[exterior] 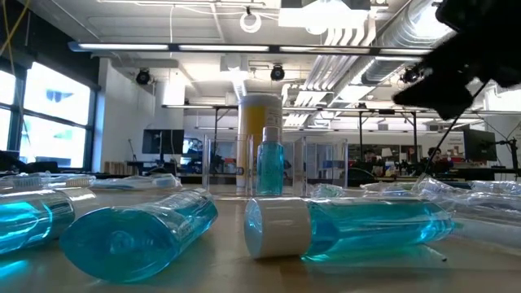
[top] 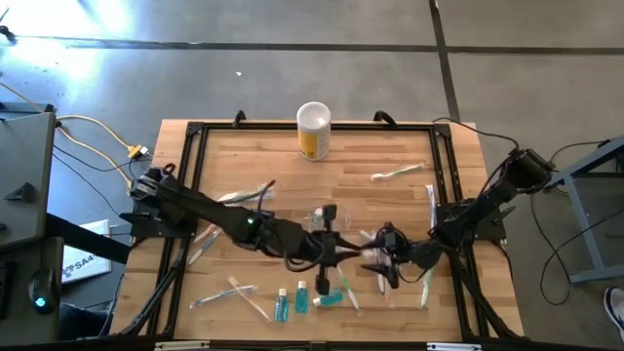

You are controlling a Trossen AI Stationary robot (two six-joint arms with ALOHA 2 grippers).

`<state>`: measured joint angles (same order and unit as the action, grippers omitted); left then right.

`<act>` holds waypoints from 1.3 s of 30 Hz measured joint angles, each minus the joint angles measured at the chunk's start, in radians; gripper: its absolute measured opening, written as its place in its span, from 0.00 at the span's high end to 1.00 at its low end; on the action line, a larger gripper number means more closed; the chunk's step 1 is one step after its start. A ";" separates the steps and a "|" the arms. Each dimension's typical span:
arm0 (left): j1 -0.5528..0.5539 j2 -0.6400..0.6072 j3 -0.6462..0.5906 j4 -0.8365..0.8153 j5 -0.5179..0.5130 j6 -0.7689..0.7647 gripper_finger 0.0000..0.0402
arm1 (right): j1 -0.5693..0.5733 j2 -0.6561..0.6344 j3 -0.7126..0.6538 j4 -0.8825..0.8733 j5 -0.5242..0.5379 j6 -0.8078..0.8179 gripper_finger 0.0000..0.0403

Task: Pick & Place toothbrushing station
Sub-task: Put the orange toothbrush into the right part of the transparent organizer

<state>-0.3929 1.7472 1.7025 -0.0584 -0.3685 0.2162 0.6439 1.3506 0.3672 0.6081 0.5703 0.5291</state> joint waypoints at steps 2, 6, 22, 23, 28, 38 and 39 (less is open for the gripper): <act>0.000 -0.026 0.001 -0.073 -0.003 0.017 1.00 | -0.029 0.000 0.000 0.051 0.003 -0.021 0.31; 0.000 -0.029 0.001 -0.087 0.016 0.063 1.00 | -0.078 0.000 0.000 0.171 -0.006 -0.087 0.31; 0.025 -0.113 0.000 -0.081 0.172 0.153 1.00 | -0.082 -0.003 0.005 0.804 0.004 -0.628 0.44; 0.035 -0.122 0.000 -0.094 0.175 0.154 1.00 | -0.083 -0.009 0.011 0.808 0.058 -0.630 0.45; 0.093 -0.144 0.000 -0.177 0.200 0.172 1.00 | -0.122 -0.031 0.037 0.783 0.138 -0.787 0.45; 0.213 -0.170 0.000 -0.299 0.381 0.024 1.00 | -0.175 -0.031 0.117 0.668 -0.015 -0.813 0.45; 0.210 -0.171 0.000 -0.312 0.400 0.001 1.00 | -0.175 -0.031 0.119 0.659 -0.011 -0.812 0.45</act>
<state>-0.1831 1.5761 1.7023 -0.3699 0.0314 0.2175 0.4690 1.3197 0.4861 1.2671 0.5589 -0.2832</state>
